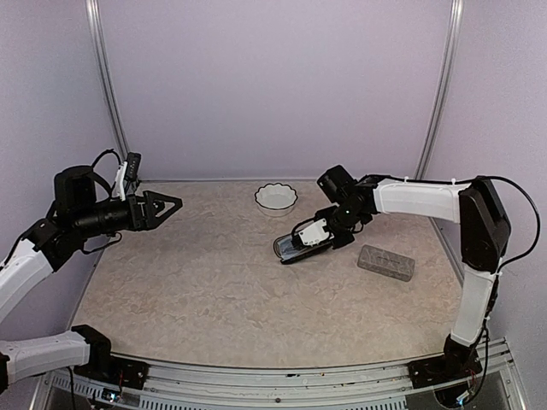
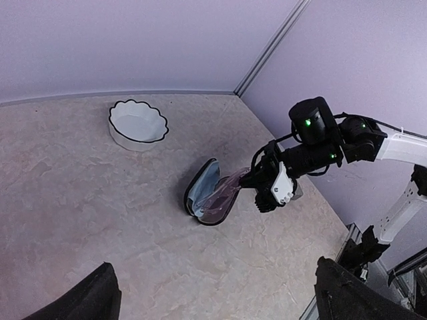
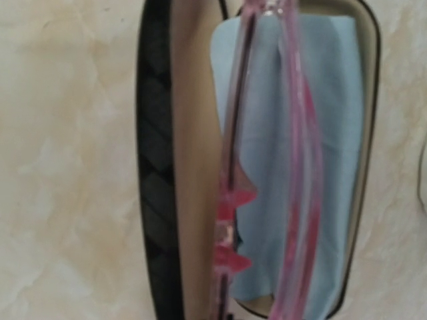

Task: Organize the sunglasses
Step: Place the sunglasses in the sunglasses case.

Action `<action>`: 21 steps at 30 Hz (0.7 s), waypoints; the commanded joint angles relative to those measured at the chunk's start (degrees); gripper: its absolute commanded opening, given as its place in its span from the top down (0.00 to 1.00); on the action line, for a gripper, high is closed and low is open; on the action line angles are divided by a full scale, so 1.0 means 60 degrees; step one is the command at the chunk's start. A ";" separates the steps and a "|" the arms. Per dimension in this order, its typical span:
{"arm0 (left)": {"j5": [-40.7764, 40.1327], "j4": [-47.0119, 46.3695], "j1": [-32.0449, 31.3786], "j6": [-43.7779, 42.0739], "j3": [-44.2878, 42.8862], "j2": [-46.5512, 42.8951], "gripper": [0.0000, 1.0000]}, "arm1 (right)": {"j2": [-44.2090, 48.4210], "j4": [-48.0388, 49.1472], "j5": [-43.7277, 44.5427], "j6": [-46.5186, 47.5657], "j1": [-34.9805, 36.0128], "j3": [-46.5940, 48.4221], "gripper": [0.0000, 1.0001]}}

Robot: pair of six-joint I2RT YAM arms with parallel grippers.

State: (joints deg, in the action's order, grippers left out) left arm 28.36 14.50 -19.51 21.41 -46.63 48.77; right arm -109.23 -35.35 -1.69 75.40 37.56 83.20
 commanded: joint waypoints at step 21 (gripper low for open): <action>0.0313 -0.0278 0.0201 -0.0304 0.0023 0.0089 0.01 | -0.0600 0.0570 -0.0417 -0.0473 -0.0101 0.0079 0.91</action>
State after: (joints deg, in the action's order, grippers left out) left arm 29.58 14.15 -18.98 20.47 -46.63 49.87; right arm -111.72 -33.67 -3.88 73.63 37.36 83.22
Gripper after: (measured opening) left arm 0.988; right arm 0.069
